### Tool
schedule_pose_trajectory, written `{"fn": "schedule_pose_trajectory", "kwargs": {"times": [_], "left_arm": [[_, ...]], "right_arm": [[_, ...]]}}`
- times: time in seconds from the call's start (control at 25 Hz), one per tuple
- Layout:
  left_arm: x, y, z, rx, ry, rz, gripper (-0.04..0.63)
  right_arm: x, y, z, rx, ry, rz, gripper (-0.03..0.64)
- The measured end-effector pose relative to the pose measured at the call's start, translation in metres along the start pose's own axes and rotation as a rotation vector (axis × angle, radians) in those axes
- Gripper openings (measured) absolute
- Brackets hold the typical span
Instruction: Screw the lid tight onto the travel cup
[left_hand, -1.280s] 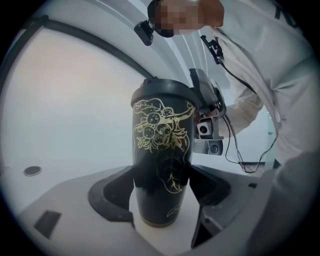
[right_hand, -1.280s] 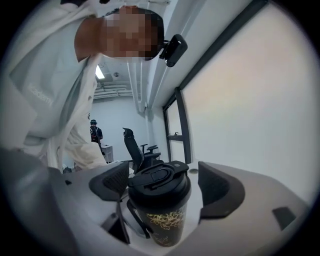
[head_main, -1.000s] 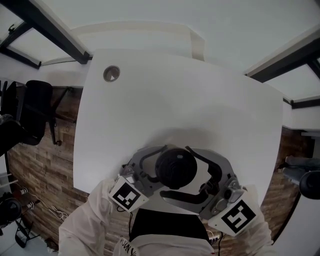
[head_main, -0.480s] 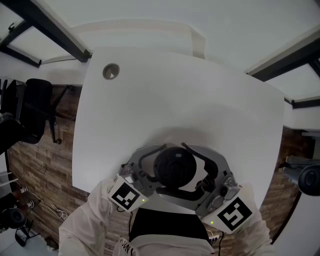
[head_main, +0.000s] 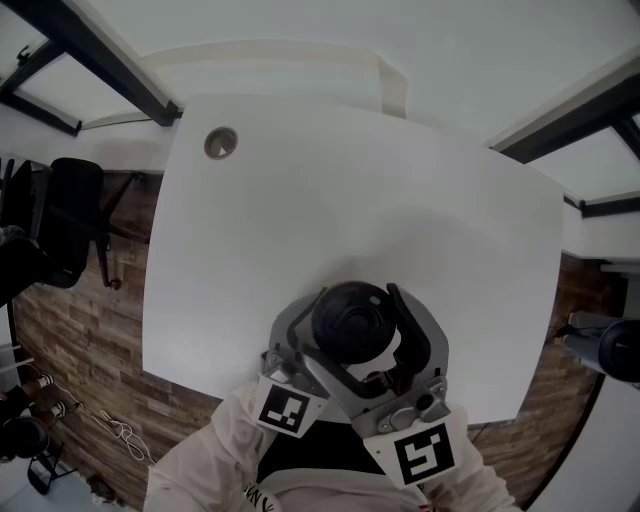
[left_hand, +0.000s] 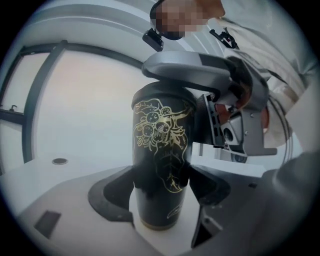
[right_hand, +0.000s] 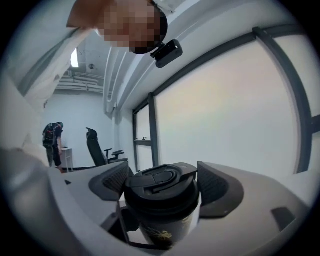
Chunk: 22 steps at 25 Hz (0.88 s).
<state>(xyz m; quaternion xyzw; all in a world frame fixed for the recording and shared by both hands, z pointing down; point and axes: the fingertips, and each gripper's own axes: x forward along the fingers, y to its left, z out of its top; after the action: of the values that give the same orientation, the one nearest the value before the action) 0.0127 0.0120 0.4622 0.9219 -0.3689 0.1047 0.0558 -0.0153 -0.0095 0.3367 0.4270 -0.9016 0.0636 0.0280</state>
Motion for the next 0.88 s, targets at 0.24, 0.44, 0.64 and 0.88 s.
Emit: {"fn": "schedule_pose_trajectory", "kwargs": {"times": [0.24,0.44,0.64,0.88], "left_arm": [[0.002,-0.002,0.006,0.007,-0.024,0.077,0.348],[0.001,-0.002,0.01,0.057,-0.038,-0.044,0.348],[-0.005,-0.001,0.008,0.086,-0.016,-0.245,0.348],[-0.003,0.001,0.003,0.104,0.019,-0.415,0.349]], "right_arm": [[-0.006,-0.003,-0.003,0.004,0.008,-0.133,0.419],[-0.009,-0.002,0.001,0.072,0.009,-0.007,0.419],[-0.017,-0.001,0.002,0.02,0.029,0.233,0.42],[-0.017,0.014,-0.013,-0.093,0.118,0.572,0.419]]}}
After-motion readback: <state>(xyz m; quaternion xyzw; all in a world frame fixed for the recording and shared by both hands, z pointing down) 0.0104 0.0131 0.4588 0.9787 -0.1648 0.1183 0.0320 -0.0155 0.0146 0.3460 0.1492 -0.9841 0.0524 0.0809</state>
